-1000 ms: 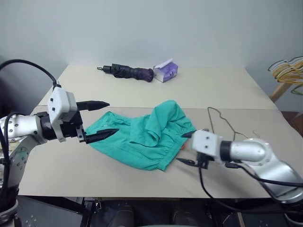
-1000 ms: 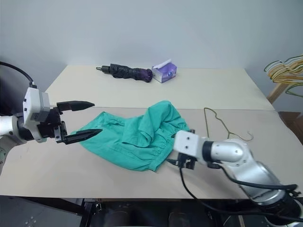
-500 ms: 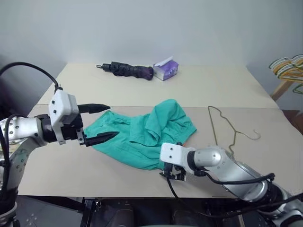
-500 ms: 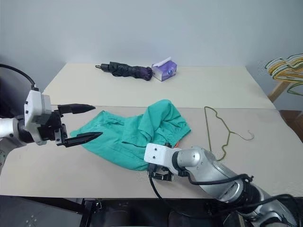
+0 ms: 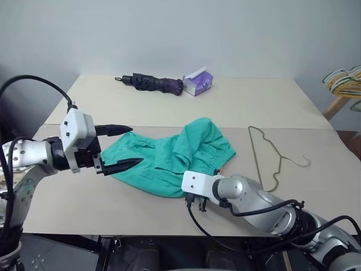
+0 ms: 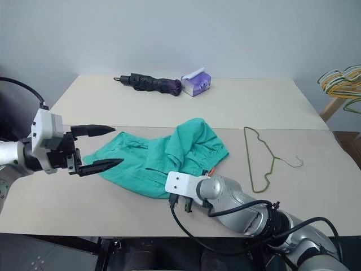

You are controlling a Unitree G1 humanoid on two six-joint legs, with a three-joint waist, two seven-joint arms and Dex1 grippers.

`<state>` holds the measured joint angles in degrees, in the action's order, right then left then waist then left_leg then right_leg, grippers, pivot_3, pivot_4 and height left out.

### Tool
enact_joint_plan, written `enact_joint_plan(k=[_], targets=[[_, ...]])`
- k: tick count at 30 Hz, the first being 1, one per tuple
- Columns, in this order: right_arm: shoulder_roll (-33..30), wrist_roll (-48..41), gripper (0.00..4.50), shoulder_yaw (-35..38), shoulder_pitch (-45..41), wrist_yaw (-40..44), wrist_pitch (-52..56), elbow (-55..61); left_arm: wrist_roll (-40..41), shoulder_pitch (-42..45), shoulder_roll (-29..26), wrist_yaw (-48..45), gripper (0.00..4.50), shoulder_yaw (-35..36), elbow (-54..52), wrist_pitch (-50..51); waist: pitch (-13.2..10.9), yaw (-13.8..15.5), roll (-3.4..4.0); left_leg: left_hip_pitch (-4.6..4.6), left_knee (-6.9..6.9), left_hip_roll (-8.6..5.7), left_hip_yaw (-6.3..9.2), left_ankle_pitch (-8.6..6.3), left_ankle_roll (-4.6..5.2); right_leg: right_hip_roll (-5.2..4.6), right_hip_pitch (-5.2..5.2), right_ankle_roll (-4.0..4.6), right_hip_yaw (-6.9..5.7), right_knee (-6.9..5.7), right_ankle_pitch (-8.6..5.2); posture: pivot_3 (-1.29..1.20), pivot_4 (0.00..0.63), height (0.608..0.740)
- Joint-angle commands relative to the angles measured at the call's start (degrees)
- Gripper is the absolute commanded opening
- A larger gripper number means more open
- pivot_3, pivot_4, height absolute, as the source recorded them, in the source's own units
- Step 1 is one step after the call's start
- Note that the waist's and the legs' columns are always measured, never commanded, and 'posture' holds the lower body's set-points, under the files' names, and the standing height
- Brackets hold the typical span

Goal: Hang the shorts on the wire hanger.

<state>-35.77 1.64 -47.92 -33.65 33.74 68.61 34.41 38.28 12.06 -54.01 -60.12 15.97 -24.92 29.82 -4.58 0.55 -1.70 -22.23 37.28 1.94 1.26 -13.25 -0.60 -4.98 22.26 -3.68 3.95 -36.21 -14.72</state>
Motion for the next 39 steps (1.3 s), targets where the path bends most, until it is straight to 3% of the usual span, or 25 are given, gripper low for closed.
enact_joint_plan(k=[1, 5, 9, 14, 22, 29, 34, 39], targets=[[-3.28, 0.74, 0.03, 2.48, -0.08, 0.86, -2.97, 1.37, -0.87, 1.92, 0.59, 0.42, 4.5, -0.53, 0.09, -1.92, 0.0, 0.04, 0.0, -0.01, 0.0, 0.0, 0.0, 0.0, 0.0, 0.0, 0.0, 0.0, 0.0, 0.0, 0.0, 0.05, 0.049, 0.74], [-11.13, -0.68, 0.03, 7.88, 3.01, 5.14, -12.3, 1.91, -3.16, 1.83, 0.83, -0.65, 4.5, -2.59, 1.35, -4.35, 0.02, 0.1, -0.04, -0.03, 0.01, -0.03, -0.03, 0.0, 0.0, -0.06, -0.01, -0.02, -0.01, 0.04, 0.0, 0.03, 0.04, 0.74], [-19.82, -1.91, 0.03, 16.33, 8.42, 10.72, -29.23, -1.92, -9.69, 0.29, -0.19, -3.78, 4.5, -6.16, 4.59, -10.83, 0.03, -0.32, -0.03, -0.04, -0.01, -0.02, -0.04, 0.0, 0.0, -0.03, 0.02, -0.02, -0.02, 0.07, 0.0, 0.0, 0.033, 0.74], [-25.8, -1.12, 0.03, 23.65, 13.73, 14.73, -45.11, -9.19, -22.16, -2.45, -2.52, -7.81, 4.5, -11.61, 11.45, -26.08, 0.04, -1.44, -0.04, -0.02, -0.02, -0.01, -0.06, 0.0, 0.0, -0.04, 0.0, -0.01, -0.02, 0.07, 0.0, -0.02, 0.026, 0.74], [-25.5, 0.29, 0.03, 28.54, 16.29, 17.96, -51.1, -12.17, -28.27, -6.79, -6.24, -15.36, 4.5, -16.84, 16.54, -37.41, 0.07, -2.78, -0.01, -0.04, -0.03, 0.06, -0.09, 0.0, 0.0, 0.0, 0.04, 0.02, -0.01, 0.03, -0.01, -0.04, 0.014, 0.74], [-24.25, 0.6, 0.03, 30.51, 17.66, 19.68, -51.56, -11.07, -45.37, -2.38, -3.51, -7.58, 4.5, -24.6, 27.15, -49.74, 0.31, -2.58, 0.23, -0.02, -0.01, 0.05, -0.1, 0.0, 0.0, 0.0, 0.01, 0.01, -0.01, 0.01, 0.0, -0.06, 0.009, 0.74], [-23.55, 1.11, 0.03, 31.54, 18.08, 20.45, -51.55, -10.57, -53.34, 2.76, -0.41, -2.14, 4.5, -28.9, 33.34, -52.46, 1.2, -2.33, 0.94, 0.09, 0.04, 0.02, -0.11, 0.0, 0.0, -0.01, -0.11, -0.03, 0.0, -0.02, 0.03, -0.07, 0.007, 0.74], [-23.27, 1.41, 0.03, 32.38, 18.62, 20.92, -51.22, -9.87, -56.9, 5.94, 2.81, 0.97, 3.32, -31.23, 36.04, -51.84, 1.95, -2.23, 1.52, 0.29, 0.04, 0.02, -0.12, 0.01, 0.0, 0.01, -0.24, -0.41, 0.03, -0.07, -0.2, -0.09, 0.005, 0.74]])
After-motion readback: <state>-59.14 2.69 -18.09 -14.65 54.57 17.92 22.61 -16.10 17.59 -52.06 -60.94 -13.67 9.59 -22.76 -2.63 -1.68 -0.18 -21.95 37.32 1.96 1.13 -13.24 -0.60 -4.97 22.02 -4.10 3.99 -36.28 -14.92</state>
